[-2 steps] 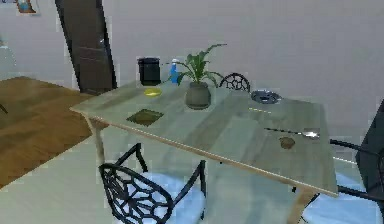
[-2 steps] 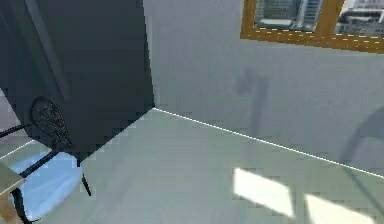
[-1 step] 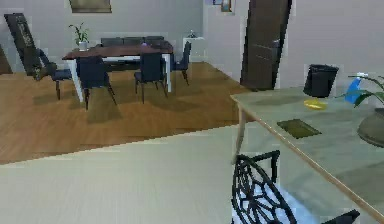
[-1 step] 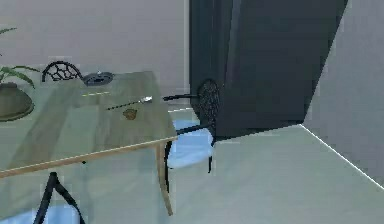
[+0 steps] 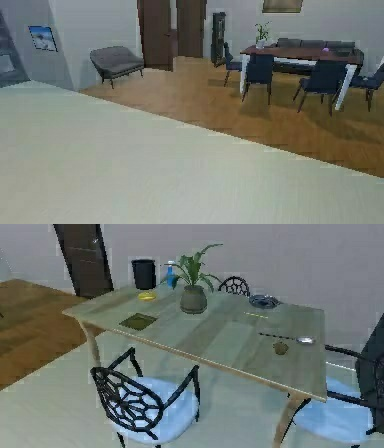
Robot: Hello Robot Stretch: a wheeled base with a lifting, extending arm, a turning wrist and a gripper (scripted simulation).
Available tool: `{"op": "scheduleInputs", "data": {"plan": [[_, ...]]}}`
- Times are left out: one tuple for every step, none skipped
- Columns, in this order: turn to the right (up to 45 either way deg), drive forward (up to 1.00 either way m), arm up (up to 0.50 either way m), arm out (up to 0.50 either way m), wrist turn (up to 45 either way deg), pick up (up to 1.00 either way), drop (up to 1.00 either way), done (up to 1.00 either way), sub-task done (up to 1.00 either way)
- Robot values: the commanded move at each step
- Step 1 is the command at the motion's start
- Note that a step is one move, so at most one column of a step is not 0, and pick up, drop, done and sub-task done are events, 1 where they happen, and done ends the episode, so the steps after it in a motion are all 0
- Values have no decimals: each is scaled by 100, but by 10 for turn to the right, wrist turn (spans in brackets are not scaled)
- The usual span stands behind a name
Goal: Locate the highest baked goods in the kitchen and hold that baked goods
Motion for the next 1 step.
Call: {"op": "scheduleInputs", "data": {"plan": [[-360,0,0,0,0,0,0,0,0]]}}
